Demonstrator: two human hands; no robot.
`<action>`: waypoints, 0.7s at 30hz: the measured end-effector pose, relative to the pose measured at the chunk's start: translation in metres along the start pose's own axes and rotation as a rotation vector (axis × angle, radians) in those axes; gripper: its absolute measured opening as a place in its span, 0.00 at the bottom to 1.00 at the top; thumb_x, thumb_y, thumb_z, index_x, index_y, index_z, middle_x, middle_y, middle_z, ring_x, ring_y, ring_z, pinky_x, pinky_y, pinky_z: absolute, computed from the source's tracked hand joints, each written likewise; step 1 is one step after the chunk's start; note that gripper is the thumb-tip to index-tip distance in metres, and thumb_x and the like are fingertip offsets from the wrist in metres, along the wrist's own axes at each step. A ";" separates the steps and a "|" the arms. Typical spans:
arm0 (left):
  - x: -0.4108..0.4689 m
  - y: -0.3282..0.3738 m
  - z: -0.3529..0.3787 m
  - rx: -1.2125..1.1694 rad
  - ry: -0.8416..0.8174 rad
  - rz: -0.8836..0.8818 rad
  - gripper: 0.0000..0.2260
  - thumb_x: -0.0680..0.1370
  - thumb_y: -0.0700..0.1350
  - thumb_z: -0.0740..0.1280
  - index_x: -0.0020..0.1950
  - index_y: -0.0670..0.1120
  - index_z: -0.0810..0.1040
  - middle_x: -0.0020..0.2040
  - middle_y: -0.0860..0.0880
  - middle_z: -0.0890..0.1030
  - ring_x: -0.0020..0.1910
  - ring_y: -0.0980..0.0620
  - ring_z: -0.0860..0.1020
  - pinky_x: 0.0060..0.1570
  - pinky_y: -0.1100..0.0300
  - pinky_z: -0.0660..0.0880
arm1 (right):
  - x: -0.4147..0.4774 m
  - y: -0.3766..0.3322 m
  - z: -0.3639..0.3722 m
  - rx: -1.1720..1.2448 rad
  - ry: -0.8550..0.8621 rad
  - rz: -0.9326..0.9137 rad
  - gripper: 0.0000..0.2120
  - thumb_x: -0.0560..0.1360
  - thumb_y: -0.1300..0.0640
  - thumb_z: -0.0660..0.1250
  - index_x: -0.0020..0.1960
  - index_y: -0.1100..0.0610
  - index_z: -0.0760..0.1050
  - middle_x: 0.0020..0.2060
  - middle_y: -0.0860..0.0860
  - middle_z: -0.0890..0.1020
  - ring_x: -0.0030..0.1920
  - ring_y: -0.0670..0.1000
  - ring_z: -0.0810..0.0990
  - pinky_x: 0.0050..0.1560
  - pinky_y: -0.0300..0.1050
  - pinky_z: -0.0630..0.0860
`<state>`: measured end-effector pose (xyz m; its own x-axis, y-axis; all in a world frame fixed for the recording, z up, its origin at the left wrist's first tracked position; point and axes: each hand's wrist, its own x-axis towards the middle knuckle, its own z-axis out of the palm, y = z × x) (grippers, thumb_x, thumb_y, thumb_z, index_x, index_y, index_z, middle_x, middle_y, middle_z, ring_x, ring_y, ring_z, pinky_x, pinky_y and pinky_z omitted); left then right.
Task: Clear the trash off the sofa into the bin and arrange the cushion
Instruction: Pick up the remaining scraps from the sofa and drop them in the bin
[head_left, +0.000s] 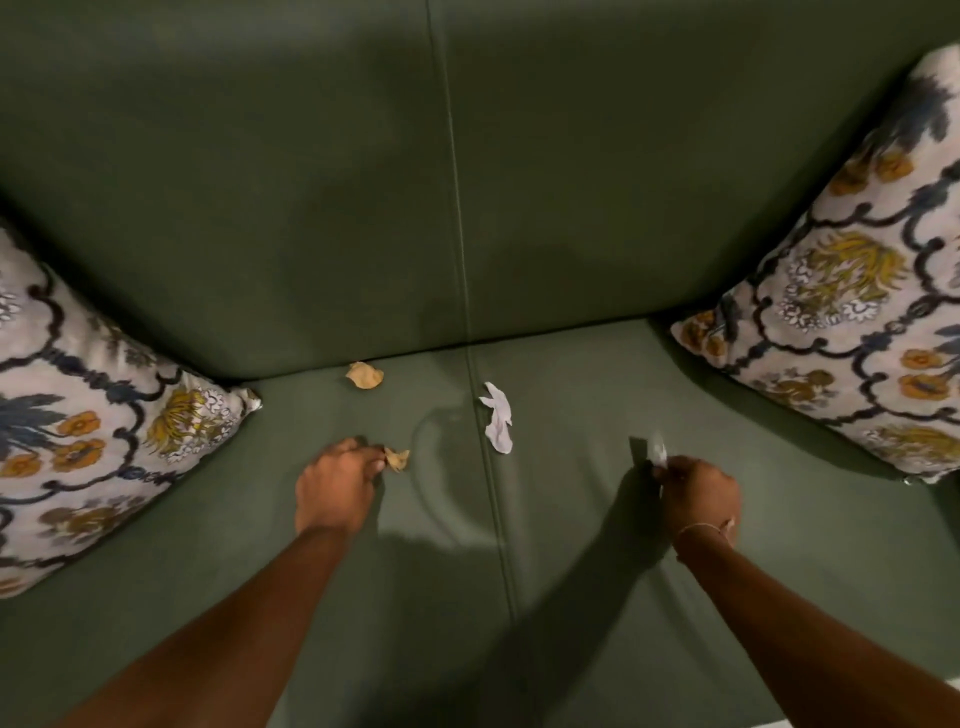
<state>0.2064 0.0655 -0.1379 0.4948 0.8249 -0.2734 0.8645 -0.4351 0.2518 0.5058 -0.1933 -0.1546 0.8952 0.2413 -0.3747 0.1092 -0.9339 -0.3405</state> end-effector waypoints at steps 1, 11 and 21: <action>0.001 -0.001 -0.004 -0.016 0.011 0.005 0.05 0.75 0.47 0.69 0.48 0.55 0.83 0.47 0.47 0.82 0.44 0.40 0.81 0.40 0.50 0.78 | -0.007 -0.009 0.002 0.035 -0.018 -0.029 0.09 0.75 0.57 0.67 0.55 0.53 0.80 0.49 0.54 0.84 0.44 0.50 0.76 0.54 0.53 0.77; 0.016 0.005 0.008 0.026 -0.142 0.222 0.15 0.76 0.47 0.66 0.62 0.54 0.78 0.57 0.49 0.78 0.55 0.45 0.78 0.53 0.52 0.77 | -0.046 -0.145 0.061 -0.021 -0.115 -0.453 0.10 0.75 0.50 0.67 0.54 0.47 0.82 0.69 0.50 0.73 0.70 0.54 0.66 0.66 0.45 0.66; 0.077 0.006 -0.016 -0.244 0.221 -0.063 0.07 0.73 0.46 0.71 0.49 0.50 0.86 0.60 0.48 0.77 0.57 0.45 0.75 0.56 0.52 0.73 | -0.069 -0.162 0.098 -0.230 -0.190 -0.639 0.16 0.73 0.58 0.70 0.60 0.51 0.79 0.66 0.52 0.72 0.66 0.56 0.68 0.60 0.52 0.76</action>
<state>0.2486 0.1321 -0.1426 0.3867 0.9173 -0.0946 0.8327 -0.3033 0.4633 0.3843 -0.0327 -0.1587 0.5365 0.7834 -0.3137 0.6958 -0.6210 -0.3608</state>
